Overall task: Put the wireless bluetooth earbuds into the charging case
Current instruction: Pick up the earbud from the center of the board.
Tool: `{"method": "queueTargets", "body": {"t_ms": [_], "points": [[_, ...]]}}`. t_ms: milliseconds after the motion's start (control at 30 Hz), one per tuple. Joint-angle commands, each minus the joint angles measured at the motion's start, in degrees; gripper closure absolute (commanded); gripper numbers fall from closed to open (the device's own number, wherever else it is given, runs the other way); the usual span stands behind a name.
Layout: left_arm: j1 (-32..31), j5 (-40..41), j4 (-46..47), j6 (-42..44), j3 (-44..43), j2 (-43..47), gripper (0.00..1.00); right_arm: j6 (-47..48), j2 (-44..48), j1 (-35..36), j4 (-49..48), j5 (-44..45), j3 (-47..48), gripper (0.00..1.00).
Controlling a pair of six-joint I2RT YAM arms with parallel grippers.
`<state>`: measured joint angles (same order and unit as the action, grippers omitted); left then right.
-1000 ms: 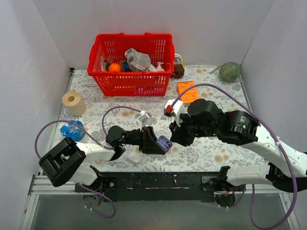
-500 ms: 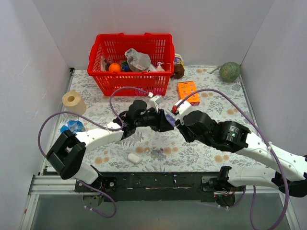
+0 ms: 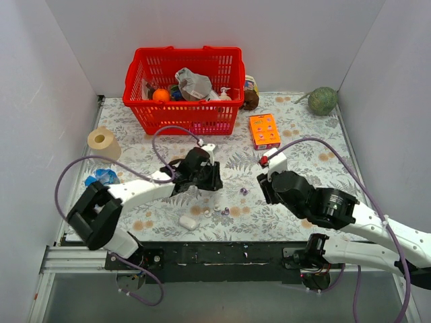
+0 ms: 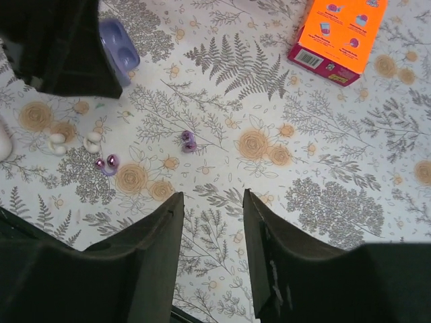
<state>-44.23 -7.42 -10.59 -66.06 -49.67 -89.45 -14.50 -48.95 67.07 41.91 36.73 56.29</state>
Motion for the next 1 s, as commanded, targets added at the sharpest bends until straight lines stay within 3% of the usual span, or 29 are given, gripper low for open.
{"method": "queueTargets", "body": {"t_ms": [0,67,167,267,500,667,967], "points": [[0.28,8.39,8.28,-3.36,4.38,15.51,1.0,3.78,3.0,-3.77,-14.21,-4.27,-5.32,0.48],[0.54,7.68,15.81,-8.95,7.9,24.38,1.0,3.95,-1.39,-11.9,-12.48,-15.99,-2.61,0.43],[1.16,9.01,18.32,-20.74,13.88,33.44,1.0,3.43,-8.35,-22.29,-12.36,-28.76,-3.36,0.44],[1.25,-2.14,27.62,-18.4,20.82,39.93,1.0,4.83,-9.14,-25.92,-20.71,-33.9,-6.8,0.51],[1.25,-8.31,25.18,-14.89,24.7,47.33,1.0,5.28,-23.02,-27.07,-23.0,-35.15,-4.26,0.59],[1.25,-7.96,24.83,-14.1,26.46,52.79,0.91,1.59,-27.86,-31.2,-28.1,-39.01,-5.23,0.59],[1.25,-10.15,22.37,-13.57,26.91,52.54,0.94,1.58,-36.74,-32.26,-31.8,-38.75,-4.88,0.6]]}}
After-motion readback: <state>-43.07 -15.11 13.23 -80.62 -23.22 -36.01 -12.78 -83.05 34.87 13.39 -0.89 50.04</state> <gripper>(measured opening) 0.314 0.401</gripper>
